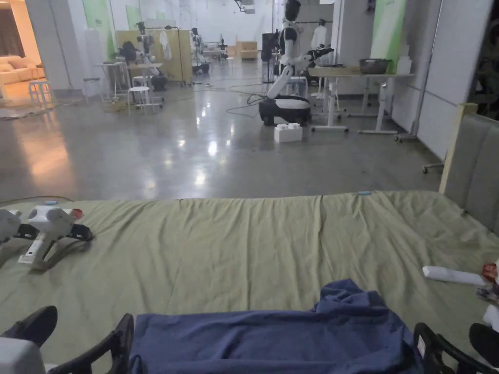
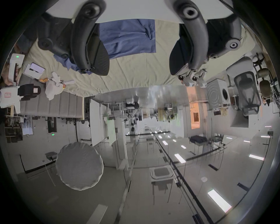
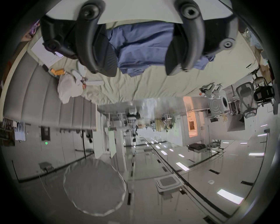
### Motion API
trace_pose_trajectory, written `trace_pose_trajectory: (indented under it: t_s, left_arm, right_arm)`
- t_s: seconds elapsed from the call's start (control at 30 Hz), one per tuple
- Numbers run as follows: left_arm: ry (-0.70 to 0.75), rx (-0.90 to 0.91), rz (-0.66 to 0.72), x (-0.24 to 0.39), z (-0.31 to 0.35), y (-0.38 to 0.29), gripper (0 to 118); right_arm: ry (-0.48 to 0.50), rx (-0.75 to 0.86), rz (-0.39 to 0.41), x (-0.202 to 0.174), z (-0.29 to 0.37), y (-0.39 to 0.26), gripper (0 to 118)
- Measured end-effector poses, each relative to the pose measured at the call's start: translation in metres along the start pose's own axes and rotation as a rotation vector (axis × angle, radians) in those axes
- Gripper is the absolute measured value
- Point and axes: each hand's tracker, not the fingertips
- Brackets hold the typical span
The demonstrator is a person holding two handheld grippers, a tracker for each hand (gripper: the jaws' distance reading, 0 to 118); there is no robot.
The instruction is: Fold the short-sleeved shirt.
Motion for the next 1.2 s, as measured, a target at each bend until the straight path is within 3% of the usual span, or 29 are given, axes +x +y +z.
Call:
trace_pose_trajectory:
  t_s: [0.07,0.2,0.3,0.73,0.97,1.03,1.13,1.2]
  left_arm:
    - [-0.011,0.035,0.014,0.004,0.019,0.003,70]
    - [0.007,0.026,-0.044,0.015,0.039,0.008,22]
    - [-0.015,0.021,-0.072,0.022,0.051,0.011,0]
    - [-0.052,0.001,0.046,0.015,0.057,0.011,0]
    - [-0.052,-0.078,0.109,0.002,0.04,-0.008,0]
    - [-0.039,-0.2,0.162,-0.008,0.026,-0.021,16]
    - [-0.05,-0.298,0.224,-0.026,0.006,-0.05,65]
    - [-0.047,-0.356,0.256,-0.037,-0.012,-0.075,76]
  right_arm:
    - [0.029,0.035,0.03,-0.014,0.019,0.002,45]
    - [0.055,0.048,0.055,-0.031,0.043,0.004,4]
    - [0.049,0.07,0.067,-0.035,0.053,0.008,0]
    - [0.043,0.055,0.056,-0.032,0.053,0.008,0]
    - [0.058,-0.015,-0.022,-0.026,0.039,-0.002,0]
    - [0.068,-0.08,-0.096,-0.021,0.03,-0.008,0]
    - [0.067,-0.123,-0.111,-0.017,0.025,-0.02,0]
    - [0.049,-0.152,-0.079,-0.019,0.021,-0.028,0]
